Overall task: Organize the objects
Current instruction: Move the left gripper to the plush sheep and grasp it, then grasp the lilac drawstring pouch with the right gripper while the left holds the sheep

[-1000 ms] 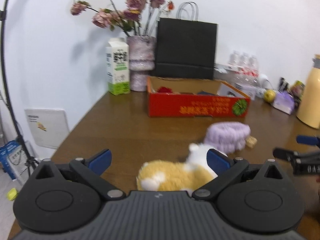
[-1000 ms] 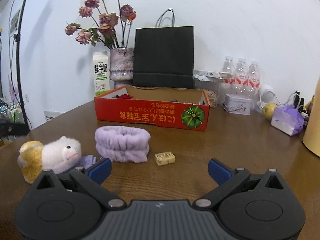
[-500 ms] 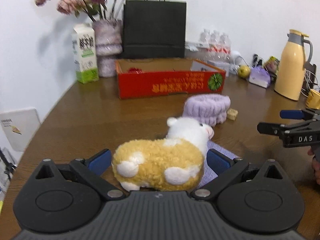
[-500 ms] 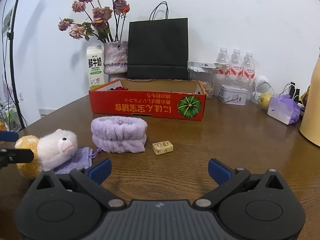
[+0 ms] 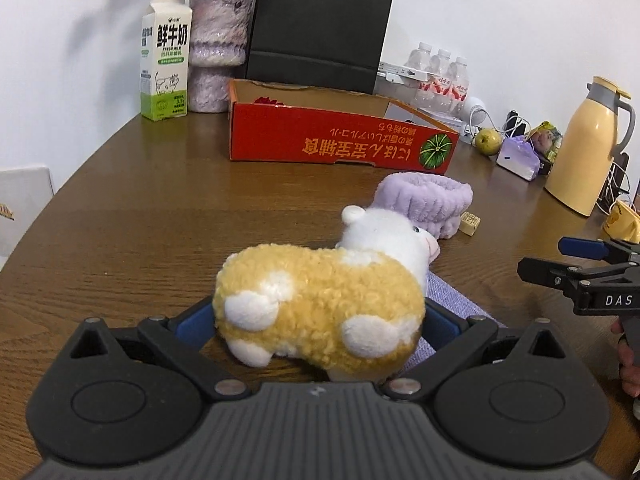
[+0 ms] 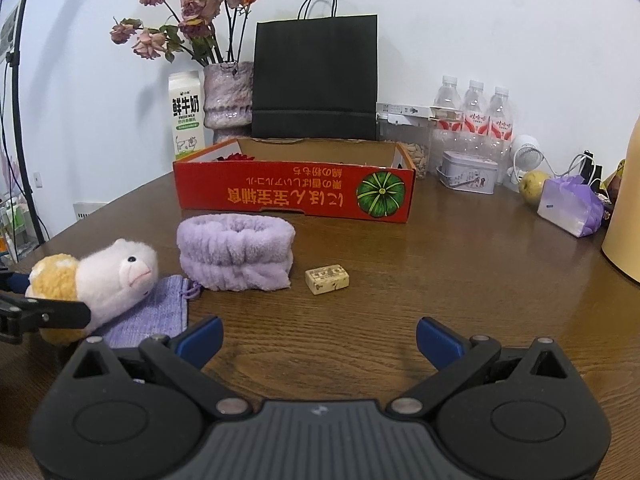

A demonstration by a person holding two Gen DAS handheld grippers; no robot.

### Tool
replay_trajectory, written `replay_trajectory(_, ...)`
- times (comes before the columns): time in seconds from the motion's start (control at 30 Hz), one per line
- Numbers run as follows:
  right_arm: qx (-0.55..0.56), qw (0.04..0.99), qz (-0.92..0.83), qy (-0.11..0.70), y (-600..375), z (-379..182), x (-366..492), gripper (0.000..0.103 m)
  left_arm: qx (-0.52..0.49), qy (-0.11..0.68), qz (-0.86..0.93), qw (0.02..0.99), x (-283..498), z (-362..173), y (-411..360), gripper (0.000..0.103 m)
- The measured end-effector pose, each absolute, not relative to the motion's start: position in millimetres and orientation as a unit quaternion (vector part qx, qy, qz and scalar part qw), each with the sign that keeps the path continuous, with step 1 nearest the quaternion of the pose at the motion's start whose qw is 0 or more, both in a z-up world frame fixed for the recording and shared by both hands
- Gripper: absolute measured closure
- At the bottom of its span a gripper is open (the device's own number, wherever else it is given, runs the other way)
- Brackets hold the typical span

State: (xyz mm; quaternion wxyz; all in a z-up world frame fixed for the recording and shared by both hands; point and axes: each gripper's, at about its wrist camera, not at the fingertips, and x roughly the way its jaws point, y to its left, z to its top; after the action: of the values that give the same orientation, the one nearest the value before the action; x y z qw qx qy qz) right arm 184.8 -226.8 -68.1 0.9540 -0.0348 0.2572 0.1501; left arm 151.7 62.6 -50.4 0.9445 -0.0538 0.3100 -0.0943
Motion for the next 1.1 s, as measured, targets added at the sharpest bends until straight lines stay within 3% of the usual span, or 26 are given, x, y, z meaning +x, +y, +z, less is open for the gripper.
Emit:
replay_trajectory(0.2,-0.029,0.954,0.153,0.256,-227,-68,184,0.0,-0.045,0.316,-0.065,0.945,152,-52,60,0.0)
replay_trajectory(0.4,-0.027,0.954,0.157,0.253,-227,-67,183,0.0,-0.07,0.271,-0.036,0.959,138,-44,65,0.009)
replay_trajectory(0.63,-0.028,0.956,0.156,0.248,-228,-67,183,0.0,-0.052,0.2,0.022,0.978,113,-31,60,0.01)
replay_trajectory(1.1,-0.051,0.952,0.163,0.252,-215,-68,180,0.0,-0.054,0.205,0.109,0.971,105,-29,92,0.01)
